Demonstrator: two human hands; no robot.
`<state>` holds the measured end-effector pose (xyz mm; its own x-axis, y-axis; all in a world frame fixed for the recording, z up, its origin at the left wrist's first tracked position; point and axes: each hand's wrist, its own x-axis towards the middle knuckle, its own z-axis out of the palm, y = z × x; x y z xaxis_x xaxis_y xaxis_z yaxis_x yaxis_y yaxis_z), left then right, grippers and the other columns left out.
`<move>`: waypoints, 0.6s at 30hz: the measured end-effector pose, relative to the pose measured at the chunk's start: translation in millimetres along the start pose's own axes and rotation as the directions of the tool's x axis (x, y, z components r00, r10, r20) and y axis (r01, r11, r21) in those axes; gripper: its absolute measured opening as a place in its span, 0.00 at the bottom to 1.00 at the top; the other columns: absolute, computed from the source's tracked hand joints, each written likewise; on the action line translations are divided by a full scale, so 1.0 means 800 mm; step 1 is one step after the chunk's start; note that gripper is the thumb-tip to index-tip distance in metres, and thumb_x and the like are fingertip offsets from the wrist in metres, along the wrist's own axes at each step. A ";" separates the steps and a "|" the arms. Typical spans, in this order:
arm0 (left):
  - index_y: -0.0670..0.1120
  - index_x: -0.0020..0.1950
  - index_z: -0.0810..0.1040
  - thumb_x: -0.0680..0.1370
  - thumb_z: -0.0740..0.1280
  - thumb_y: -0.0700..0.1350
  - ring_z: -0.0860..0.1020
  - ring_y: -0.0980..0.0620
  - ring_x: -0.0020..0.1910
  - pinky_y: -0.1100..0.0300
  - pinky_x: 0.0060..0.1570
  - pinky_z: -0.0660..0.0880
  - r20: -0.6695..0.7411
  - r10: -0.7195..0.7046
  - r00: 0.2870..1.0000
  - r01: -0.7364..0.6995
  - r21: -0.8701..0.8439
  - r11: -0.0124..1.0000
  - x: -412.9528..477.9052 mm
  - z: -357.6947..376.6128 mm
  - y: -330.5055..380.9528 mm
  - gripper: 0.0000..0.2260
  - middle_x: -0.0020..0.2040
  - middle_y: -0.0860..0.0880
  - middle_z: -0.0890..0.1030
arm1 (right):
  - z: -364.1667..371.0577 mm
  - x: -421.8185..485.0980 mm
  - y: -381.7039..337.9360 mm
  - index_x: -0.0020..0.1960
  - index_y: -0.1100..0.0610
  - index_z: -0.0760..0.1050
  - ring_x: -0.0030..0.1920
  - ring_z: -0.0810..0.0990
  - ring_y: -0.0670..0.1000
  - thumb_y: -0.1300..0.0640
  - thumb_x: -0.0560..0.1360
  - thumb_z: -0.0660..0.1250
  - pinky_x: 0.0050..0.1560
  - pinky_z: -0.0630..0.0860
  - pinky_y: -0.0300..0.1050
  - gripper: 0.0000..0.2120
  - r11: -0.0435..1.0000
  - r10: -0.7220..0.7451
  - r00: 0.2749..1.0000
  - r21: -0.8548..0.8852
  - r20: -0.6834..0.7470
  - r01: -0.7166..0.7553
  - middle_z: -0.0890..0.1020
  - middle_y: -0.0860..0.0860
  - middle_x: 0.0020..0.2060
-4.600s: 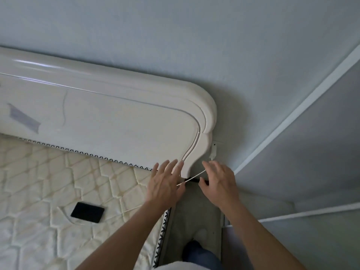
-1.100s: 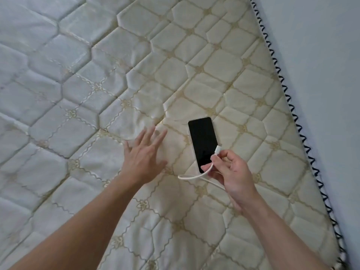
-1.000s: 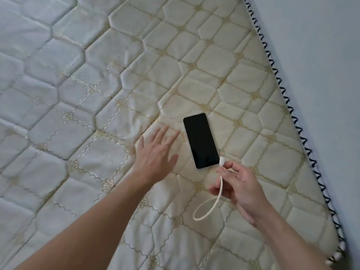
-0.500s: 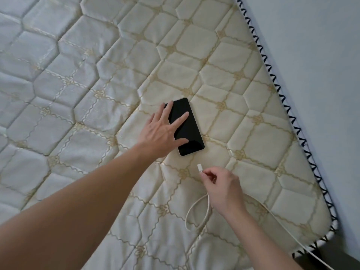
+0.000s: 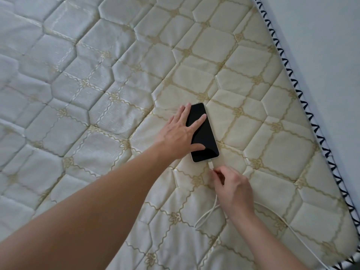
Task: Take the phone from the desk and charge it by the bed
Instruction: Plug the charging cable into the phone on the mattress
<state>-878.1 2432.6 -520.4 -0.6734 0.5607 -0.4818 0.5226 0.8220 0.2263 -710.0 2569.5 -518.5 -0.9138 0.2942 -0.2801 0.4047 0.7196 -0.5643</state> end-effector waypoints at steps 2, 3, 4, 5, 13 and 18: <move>0.59 0.81 0.42 0.76 0.61 0.69 0.37 0.42 0.80 0.45 0.79 0.49 -0.004 0.000 1.000 0.000 -0.012 1.000 0.001 0.000 0.002 0.42 0.81 0.41 0.36 | 0.000 0.000 -0.001 0.42 0.53 0.78 0.38 0.78 0.52 0.48 0.78 0.64 0.36 0.75 0.50 0.12 1.000 0.004 1.000 -0.008 0.001 -0.004 0.81 0.47 0.36; 0.58 0.81 0.43 0.75 0.61 0.70 0.38 0.42 0.81 0.45 0.79 0.49 -0.007 -0.003 1.000 0.003 -0.020 1.000 0.001 0.000 0.002 0.42 0.81 0.41 0.37 | 0.000 0.000 -0.001 0.42 0.53 0.78 0.38 0.78 0.53 0.48 0.78 0.64 0.36 0.75 0.50 0.12 1.000 0.007 1.000 -0.012 0.001 -0.007 0.81 0.48 0.36; 0.59 0.81 0.43 0.75 0.61 0.71 0.38 0.42 0.81 0.45 0.79 0.49 -0.010 -0.008 1.000 0.007 -0.025 1.000 0.001 0.000 0.003 0.42 0.82 0.41 0.37 | 0.000 0.000 -0.002 0.42 0.54 0.78 0.38 0.78 0.53 0.48 0.78 0.64 0.36 0.75 0.50 0.12 1.000 0.008 1.000 -0.016 0.002 -0.008 0.81 0.48 0.36; 0.59 0.81 0.43 0.74 0.60 0.71 0.38 0.42 0.81 0.45 0.79 0.49 -0.012 -0.012 1.000 0.011 -0.024 1.000 0.002 0.001 0.003 0.43 0.82 0.41 0.37 | 0.000 0.000 -0.002 0.42 0.54 0.78 0.38 0.78 0.53 0.48 0.78 0.64 0.36 0.75 0.50 0.11 1.000 0.009 1.000 -0.019 0.003 -0.009 0.81 0.48 0.36; 0.60 0.81 0.44 0.74 0.62 0.71 0.38 0.44 0.81 0.46 0.79 0.49 -0.032 -0.017 0.999 0.015 -0.048 0.999 0.001 0.004 0.003 0.43 0.82 0.43 0.37 | 0.005 0.000 -0.005 0.41 0.53 0.77 0.37 0.78 0.53 0.50 0.78 0.65 0.35 0.74 0.49 0.10 0.999 0.027 1.000 -0.028 -0.012 -0.028 0.80 0.48 0.35; 0.60 0.81 0.45 0.73 0.63 0.71 0.38 0.44 0.81 0.45 0.79 0.50 -0.048 -0.018 0.999 0.015 -0.062 0.998 0.001 0.006 0.003 0.43 0.82 0.43 0.37 | 0.008 0.000 -0.006 0.40 0.54 0.75 0.37 0.77 0.54 0.50 0.78 0.64 0.34 0.73 0.49 0.10 0.997 0.031 0.999 -0.067 -0.017 -0.032 0.79 0.48 0.35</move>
<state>-875.1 2434.8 -524.4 -0.7070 0.5501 -0.4444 0.4792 0.8348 0.2711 -712.0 2562.0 -521.0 -0.9014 0.3270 -0.2839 0.4303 0.7502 -0.5021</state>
